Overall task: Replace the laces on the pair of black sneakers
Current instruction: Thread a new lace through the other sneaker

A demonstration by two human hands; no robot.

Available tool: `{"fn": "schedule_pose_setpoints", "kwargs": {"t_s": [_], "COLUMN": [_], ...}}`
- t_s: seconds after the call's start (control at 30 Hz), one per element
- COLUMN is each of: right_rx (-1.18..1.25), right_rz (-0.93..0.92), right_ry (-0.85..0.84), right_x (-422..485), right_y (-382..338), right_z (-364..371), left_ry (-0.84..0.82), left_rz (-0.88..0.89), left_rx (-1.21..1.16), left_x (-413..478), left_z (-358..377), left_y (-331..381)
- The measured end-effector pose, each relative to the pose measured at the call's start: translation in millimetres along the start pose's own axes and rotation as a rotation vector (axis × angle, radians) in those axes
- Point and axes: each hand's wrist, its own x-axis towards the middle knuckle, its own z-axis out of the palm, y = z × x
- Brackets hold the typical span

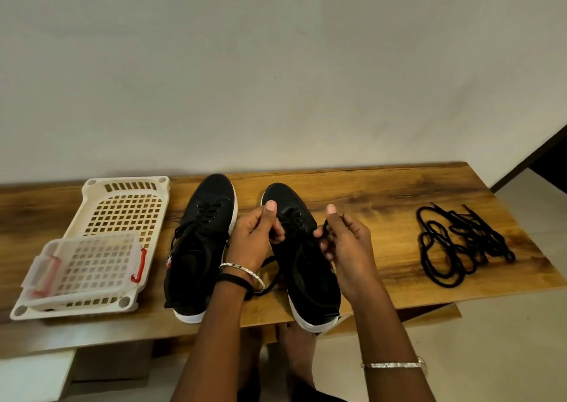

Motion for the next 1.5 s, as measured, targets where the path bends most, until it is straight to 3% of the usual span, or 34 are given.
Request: {"fn": "schedule_pose_setpoints", "kwargs": {"t_s": [0.23,0.33,0.47,0.67,1.07,1.37,1.5], "right_rx": [-0.658,-1.024,-1.391,-1.387,-1.157,-1.167,-1.177], "right_rz": [-0.427,-0.505,-0.423,-0.573,-0.944,-0.905,-0.797], "right_ry": [-0.160,-0.186,-0.137,0.015,-0.011,0.023,0.046], "right_x": [-22,-24,-26,-27,-22,-24,-25], "right_y": [-3,4,12,19,32,36,35], "right_z": [-35,-34,-17,-12,-19,-16,-19], "left_ry": [0.173,0.136,0.058,0.000,-0.061,-0.068,-0.126], "left_rz": [-0.008,0.013,-0.033,-0.126,-0.219,-0.267,-0.220], "left_rx": [0.163,0.269,0.258,0.265,0.315,0.187,0.242], "left_x": [-4,-9,-15,-16,-10,-30,-58], "left_z": [-24,-14,-1,2,14,18,12], "left_y": [-18,-17,2,10,-2,12,27]}}
